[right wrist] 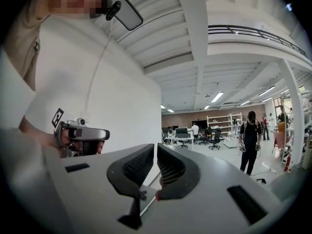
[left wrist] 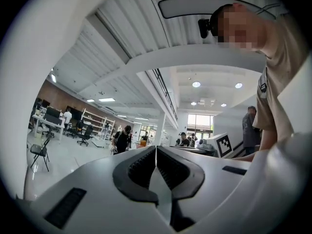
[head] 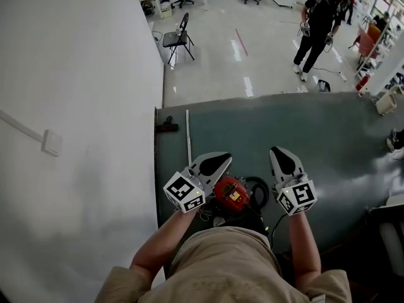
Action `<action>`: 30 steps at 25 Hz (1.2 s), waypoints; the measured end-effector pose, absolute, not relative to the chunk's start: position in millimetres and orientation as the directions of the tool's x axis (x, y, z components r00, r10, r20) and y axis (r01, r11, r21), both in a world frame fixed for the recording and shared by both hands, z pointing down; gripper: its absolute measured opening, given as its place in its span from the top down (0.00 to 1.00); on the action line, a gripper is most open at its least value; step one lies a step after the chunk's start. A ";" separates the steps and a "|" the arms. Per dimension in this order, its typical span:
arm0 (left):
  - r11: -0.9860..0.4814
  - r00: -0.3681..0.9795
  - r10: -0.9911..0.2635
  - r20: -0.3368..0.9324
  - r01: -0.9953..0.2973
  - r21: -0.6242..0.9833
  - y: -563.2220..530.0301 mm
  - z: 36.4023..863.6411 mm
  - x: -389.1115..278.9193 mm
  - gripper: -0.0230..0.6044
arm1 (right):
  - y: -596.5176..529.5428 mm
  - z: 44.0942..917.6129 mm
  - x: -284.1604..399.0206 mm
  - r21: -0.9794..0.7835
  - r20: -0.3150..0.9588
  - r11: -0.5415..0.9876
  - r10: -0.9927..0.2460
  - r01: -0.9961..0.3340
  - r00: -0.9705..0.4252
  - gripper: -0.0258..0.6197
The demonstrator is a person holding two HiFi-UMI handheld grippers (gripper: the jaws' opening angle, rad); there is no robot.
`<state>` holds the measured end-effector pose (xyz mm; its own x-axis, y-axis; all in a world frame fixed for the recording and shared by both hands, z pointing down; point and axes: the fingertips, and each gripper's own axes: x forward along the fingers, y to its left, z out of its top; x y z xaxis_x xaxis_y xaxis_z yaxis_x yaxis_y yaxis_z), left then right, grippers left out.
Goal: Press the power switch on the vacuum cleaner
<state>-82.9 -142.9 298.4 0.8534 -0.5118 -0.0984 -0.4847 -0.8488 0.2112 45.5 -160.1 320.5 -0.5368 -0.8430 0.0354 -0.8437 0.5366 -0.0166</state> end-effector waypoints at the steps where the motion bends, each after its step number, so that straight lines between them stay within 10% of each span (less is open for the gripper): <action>1: -0.853 0.855 -0.509 -0.104 -0.485 0.192 -144.9 292.6 -85.3 0.95 | -160.2 314.5 47.4 -0.007 0.024 0.534 -0.845 -0.846 -0.534 0.95; 30: -0.601 0.599 -0.785 0.159 -0.798 0.042 -159.2 397.0 -228.9 0.95 | -135.1 385.1 256.9 0.085 0.183 0.124 -0.977 -0.989 -0.107 0.95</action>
